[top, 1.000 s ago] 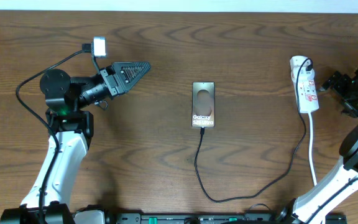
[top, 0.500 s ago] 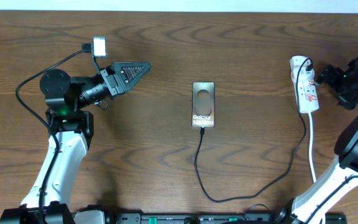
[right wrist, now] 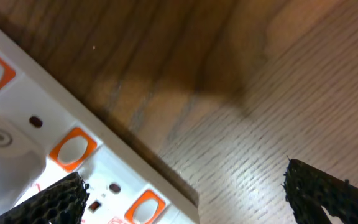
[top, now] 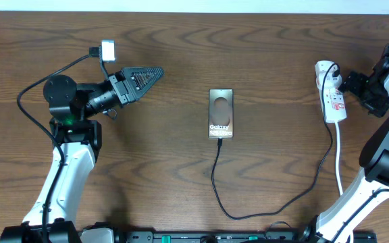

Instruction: Plug charger to phone and switch on socket

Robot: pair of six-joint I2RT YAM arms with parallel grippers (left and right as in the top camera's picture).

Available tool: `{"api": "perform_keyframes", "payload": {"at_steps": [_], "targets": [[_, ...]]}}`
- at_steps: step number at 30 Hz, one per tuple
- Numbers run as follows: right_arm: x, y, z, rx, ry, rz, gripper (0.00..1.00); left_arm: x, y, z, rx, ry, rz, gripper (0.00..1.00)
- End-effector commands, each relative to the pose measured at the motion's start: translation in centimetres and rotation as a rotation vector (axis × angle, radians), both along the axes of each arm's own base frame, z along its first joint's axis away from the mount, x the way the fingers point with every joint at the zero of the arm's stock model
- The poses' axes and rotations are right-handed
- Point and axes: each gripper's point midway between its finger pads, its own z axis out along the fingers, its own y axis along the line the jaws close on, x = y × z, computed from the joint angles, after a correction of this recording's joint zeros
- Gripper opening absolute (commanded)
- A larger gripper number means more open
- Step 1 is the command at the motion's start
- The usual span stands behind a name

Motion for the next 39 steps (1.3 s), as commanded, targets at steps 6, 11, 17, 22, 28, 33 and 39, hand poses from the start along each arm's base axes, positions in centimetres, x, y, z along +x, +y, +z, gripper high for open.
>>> {"api": "perform_keyframes", "payload": {"at_steps": [6, 11, 17, 22, 28, 33, 39], "targets": [[-0.4, -0.2, -2.3, -0.026, 0.009, 0.002, 0.99, 0.1, 0.2, 0.6, 0.004, -0.024, 0.008, 0.93], [-0.1, -0.2, -3.0, -0.028, -0.018, -0.035, 0.99, 0.1, 0.2, 0.6, 0.004, -0.025, 0.008, 0.93], [0.1, -0.3, -3.3, -0.017, -0.043, -0.117, 0.99, 0.1, 0.2, 0.6, 0.004, -0.025, 0.008, 0.93], [0.3, 0.0, -3.3, 0.006, -0.057, -0.116, 0.99, 0.1, 0.2, 0.6, 0.004, -0.025, 0.008, 0.93], [1.2, 1.4, -3.3, 0.084, -0.097, -0.094, 0.99, 0.1, 0.2, 0.6, 0.004, -0.024, 0.008, 0.93], [1.3, 1.6, -3.2, 0.097, -0.102, -0.090, 0.99, 0.1, 0.2, 0.6, 0.004, -0.025, 0.008, 0.93], [1.7, 2.1, -3.2, 0.124, -0.119, -0.081, 0.99, 0.1, 0.2, 0.6, 0.004, -0.024, 0.008, 0.93]]}}
